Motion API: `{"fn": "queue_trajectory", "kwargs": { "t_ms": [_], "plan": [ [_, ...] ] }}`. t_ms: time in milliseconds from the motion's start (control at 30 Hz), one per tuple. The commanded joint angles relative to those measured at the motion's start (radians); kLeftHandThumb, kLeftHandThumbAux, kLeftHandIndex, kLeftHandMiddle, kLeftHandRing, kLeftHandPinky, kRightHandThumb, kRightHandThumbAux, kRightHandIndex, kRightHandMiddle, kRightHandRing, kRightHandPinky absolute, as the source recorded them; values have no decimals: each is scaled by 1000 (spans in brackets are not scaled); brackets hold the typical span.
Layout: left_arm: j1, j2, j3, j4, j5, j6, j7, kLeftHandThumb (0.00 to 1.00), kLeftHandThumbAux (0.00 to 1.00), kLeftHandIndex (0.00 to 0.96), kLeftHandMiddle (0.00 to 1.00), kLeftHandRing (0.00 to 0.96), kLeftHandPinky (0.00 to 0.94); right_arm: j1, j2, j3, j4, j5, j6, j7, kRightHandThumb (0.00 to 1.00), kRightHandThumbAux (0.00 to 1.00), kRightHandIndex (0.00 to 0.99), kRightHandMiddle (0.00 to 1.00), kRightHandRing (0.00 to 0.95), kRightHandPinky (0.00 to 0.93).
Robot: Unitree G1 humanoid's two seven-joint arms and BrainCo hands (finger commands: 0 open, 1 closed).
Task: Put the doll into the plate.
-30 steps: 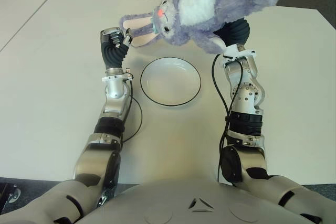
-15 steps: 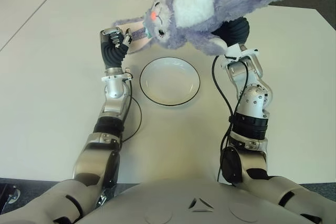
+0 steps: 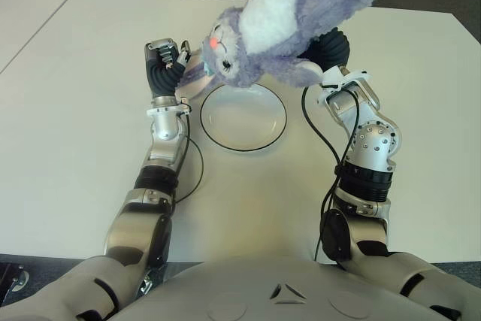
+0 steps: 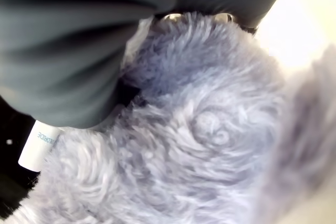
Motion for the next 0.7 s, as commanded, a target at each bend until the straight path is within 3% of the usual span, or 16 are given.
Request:
{"fn": "queue_trajectory", "kwargs": {
  "t_ms": [33, 333, 700],
  "plan": [
    [137, -13, -10, 113, 45, 1, 16, 493, 797, 844, 897, 899, 886, 5, -11, -6, -21, 21, 42, -17, 856, 677, 401, 549, 888, 890],
    [140, -15, -12, 111, 52, -8, 21, 493, 799, 839, 897, 900, 887, 55, -35, 30, -55, -27, 71, -8, 853, 679, 394, 542, 874, 876],
    [153, -15, -13, 88, 64, -15, 32, 488, 797, 837, 891, 896, 883, 137, -44, 125, -46, -197, -4, 39, 852, 680, 393, 541, 870, 878]
  ]
}}
